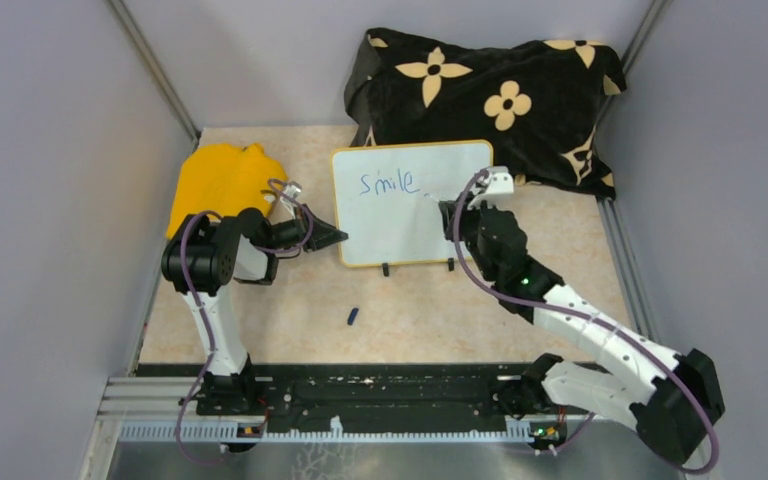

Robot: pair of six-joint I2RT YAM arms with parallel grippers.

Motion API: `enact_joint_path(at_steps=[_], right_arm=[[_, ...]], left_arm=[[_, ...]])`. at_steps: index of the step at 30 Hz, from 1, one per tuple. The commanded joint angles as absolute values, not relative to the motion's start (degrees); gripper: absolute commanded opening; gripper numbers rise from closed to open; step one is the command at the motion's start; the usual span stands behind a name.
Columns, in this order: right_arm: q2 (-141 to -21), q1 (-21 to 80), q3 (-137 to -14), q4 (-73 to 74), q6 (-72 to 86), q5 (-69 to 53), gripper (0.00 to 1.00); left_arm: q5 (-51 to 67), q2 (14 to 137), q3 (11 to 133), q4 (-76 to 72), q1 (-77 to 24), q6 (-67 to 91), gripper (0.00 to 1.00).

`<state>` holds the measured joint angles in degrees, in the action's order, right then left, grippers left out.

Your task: Write a sentence on the whiteboard

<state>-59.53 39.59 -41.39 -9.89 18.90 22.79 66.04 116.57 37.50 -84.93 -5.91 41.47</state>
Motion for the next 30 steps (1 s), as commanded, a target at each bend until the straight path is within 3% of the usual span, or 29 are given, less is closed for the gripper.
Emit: enact_joint_path(at_steps=[1,13,30], right_arm=[[-51.9,41.1,-41.0,-6.6,17.7,20.9,0.0],[-45.7,54.7,-38.4,-1.5,13.6,30.5,0.0],[-63.5,57.5,-35.2,-21.9,15.1,36.0,0.0]], left_arm=[[66.2,116.9,38.1,-84.7,-6.1,41.0,0.0],[66.2,117.3,38.1,-83.7,-6.1,40.1,0.0],[66.0,117.4,38.0,-84.7,-6.1,40.8,0.0]])
